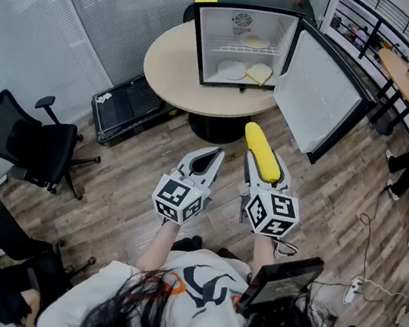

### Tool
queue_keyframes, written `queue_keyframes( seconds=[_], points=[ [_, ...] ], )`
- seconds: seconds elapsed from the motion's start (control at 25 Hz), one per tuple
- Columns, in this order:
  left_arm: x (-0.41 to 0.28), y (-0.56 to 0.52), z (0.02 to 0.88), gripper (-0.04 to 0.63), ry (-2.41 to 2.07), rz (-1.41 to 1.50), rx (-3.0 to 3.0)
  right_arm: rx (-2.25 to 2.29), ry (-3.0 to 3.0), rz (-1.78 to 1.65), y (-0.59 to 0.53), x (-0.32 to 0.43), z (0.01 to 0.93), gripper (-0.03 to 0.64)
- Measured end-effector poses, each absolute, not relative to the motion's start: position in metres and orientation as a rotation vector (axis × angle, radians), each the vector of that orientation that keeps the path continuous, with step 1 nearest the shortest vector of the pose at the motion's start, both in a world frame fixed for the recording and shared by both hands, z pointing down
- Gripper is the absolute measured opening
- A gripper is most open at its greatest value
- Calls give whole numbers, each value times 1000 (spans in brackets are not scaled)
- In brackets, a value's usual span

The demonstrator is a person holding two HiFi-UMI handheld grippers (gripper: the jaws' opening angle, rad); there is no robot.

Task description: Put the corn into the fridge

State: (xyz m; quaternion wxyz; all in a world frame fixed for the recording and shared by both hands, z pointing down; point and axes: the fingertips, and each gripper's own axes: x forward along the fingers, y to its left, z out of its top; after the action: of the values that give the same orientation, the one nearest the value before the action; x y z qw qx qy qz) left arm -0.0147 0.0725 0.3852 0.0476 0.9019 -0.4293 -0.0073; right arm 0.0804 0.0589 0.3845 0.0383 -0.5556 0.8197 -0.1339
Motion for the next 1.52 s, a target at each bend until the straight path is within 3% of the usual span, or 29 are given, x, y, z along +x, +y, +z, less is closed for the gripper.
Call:
queue_keyframes(
  seconds=[0.96,1.52],
  points=[
    [9,82,413,11,-1366,-22,2662,-1531,2625,-572,59,96,421,249],
    [-4,4,423,11,-1369,1,2678,-1519,2612,-615,-21,86,434,249]
  ],
)
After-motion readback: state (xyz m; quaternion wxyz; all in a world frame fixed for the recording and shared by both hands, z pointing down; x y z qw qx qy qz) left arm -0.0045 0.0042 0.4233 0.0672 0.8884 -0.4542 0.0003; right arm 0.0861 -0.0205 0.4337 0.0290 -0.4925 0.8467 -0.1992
